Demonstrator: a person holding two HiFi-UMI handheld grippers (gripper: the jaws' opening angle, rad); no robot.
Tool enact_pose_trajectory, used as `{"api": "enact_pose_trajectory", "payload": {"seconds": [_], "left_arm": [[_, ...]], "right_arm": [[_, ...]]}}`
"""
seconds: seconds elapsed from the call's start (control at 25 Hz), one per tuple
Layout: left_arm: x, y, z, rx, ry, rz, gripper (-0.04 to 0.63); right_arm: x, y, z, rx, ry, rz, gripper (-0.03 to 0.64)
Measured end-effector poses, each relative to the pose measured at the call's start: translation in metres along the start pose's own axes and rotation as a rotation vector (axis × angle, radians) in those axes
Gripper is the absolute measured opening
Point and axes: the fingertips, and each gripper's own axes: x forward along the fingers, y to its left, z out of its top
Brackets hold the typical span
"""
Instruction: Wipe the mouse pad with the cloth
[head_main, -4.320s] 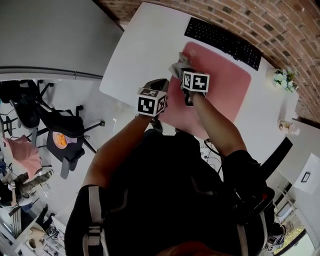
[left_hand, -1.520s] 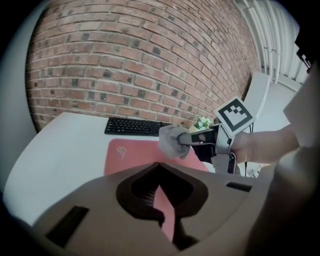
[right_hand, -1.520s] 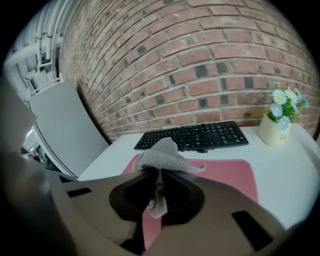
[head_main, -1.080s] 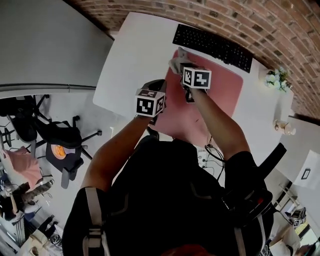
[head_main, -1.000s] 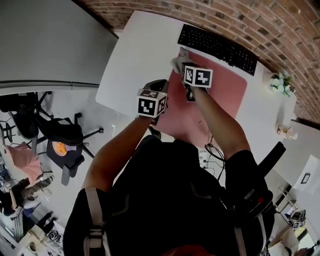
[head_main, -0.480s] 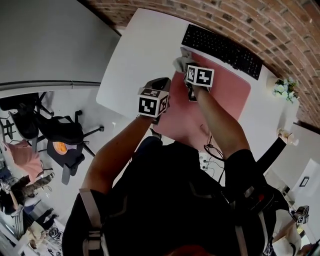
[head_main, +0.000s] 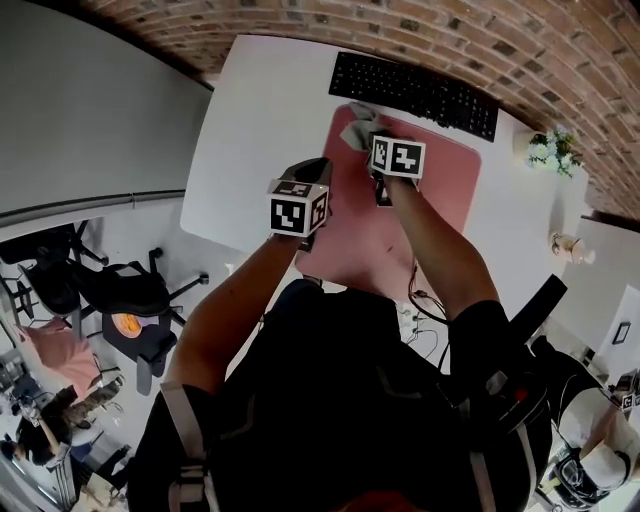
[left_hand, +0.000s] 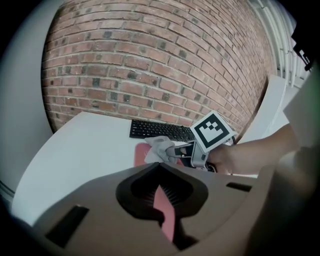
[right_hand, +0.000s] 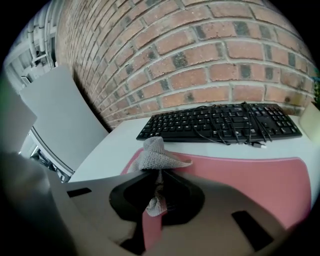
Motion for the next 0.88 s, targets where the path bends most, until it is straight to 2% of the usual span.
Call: {"api": "enact_pose_trajectory", "payload": {"seconds": [0.88], "left_arm": [[0.04,-0.094,-0.001,0.103,0.037,-0.124,-0.001]], "right_arm": [[-0.073,-0.129,-0.017,0.145,-0.068,-0.157,0.037]]}}
